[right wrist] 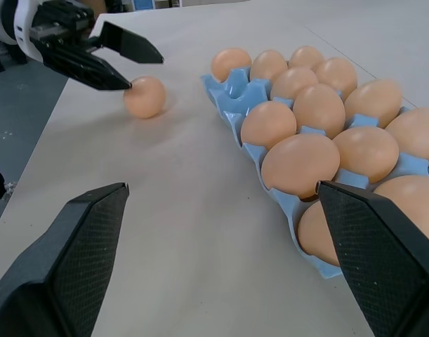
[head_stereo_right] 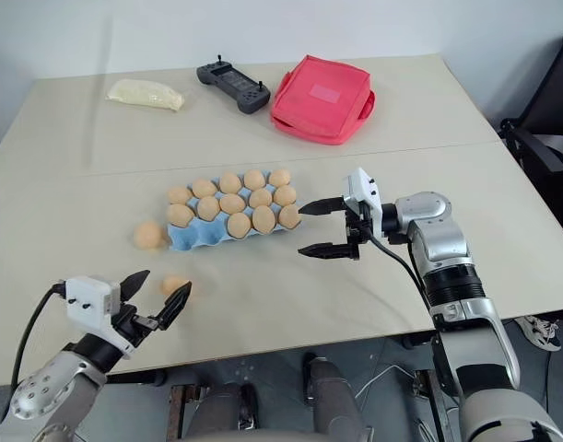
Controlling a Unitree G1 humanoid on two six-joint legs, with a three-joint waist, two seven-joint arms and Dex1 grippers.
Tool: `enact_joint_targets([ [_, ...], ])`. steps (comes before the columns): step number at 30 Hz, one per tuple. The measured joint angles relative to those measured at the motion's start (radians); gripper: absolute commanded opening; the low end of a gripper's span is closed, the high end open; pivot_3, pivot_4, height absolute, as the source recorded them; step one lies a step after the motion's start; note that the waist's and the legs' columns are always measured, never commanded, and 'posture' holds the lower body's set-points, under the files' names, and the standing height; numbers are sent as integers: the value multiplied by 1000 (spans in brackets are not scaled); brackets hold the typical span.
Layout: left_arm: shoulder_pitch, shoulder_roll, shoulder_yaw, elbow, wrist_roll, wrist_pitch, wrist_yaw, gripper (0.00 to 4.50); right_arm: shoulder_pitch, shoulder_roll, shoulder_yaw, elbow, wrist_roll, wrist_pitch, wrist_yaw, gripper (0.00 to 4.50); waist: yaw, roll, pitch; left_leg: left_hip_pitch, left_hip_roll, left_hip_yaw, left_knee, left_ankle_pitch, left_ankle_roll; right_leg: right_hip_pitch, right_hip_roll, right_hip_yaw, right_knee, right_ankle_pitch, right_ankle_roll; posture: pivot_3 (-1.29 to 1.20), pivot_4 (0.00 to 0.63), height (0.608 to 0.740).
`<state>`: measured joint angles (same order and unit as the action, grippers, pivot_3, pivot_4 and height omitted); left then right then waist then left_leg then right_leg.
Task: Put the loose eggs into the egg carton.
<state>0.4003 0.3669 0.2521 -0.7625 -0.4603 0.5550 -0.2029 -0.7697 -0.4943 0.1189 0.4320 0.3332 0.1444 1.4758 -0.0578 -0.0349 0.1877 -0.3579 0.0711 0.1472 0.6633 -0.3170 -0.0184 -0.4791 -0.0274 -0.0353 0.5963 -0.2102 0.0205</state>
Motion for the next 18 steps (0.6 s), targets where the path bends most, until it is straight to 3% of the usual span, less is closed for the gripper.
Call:
enact_joint_targets([
  [5,-30,7,-37,56,39,21,4,4500,10,-1,0,-11,0,11,-10,4464,1,0,0,0,0,0,0,0,0,0,0,0,0,0,0,0,150,740],
  [8,-41,8,-52,72,60,29,1,3895,12,-3,0,-19,0,11,-14,4500,1,0,0,0,0,0,0,0,0,0,0,0,0,0,0,0,150,740],
  [12,-60,8,-67,72,84,30,3,2614,17,-5,-1,-31,0,12,-20,4500,2,0,0,0,0,0,0,0,0,0,0,0,0,0,0,0,150,740],
  [18,-90,7,-72,72,90,32,-10,2284,31,-9,-4,-31,0,12,-28,4500,2,0,0,0,0,0,0,0,0,0,0,0,0,0,0,0,150,740],
])
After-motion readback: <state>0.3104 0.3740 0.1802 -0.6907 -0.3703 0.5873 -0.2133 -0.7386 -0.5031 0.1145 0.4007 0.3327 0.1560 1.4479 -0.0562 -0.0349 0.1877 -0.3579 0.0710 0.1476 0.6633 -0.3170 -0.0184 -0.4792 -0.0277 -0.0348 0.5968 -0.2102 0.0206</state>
